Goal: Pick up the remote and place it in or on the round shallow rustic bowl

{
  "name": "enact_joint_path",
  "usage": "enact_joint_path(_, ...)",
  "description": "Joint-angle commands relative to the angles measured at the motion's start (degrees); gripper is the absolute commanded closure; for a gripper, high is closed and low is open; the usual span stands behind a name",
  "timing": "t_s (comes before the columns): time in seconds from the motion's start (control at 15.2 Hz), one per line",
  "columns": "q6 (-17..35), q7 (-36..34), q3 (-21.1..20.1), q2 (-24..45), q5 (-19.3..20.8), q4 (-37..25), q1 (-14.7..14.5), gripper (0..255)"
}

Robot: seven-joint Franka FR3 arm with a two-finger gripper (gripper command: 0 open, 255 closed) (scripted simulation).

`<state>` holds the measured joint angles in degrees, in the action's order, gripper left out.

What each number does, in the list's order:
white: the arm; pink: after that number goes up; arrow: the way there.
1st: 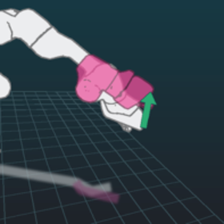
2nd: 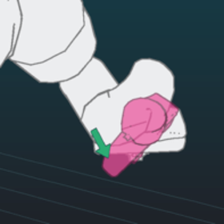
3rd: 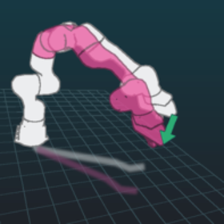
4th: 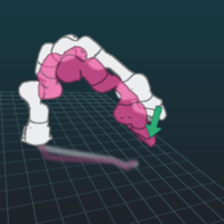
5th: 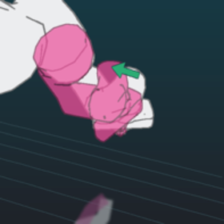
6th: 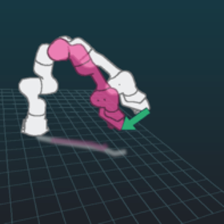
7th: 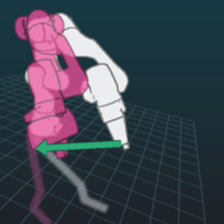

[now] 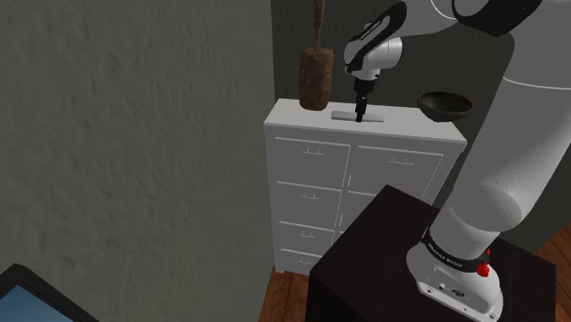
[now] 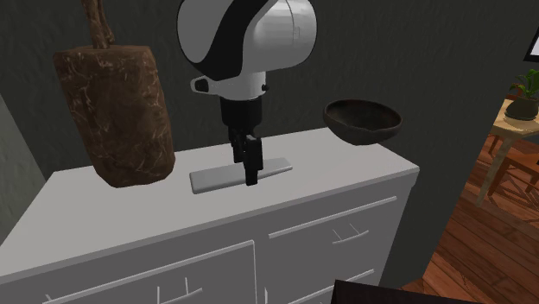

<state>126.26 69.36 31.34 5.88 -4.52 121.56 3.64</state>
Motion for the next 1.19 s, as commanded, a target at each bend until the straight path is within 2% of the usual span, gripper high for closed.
enact_joint_path(0.0, 0.01, 0.0, 0.0, 0.01, -0.01, 0.01, 0.0, 0)
enact_joint_path(0.07, 0.01, 0.0, 0.0, 0.0, 0.0, 0.0, 0.0, 0)
enact_joint_path(0.13, 0.01, 0.0, 0.0, 0.0, 0.0, 0.0, 0.0, 255)
enact_joint_path(0.73, 0.01, 0.0, 0.0, 0.01, -0.01, 0.01, 0.0, 255)
enact_joint_path(1.12, -4.3, -1.24, 0.15, -2.46, 1.72, -2.25, -0.28, 255)
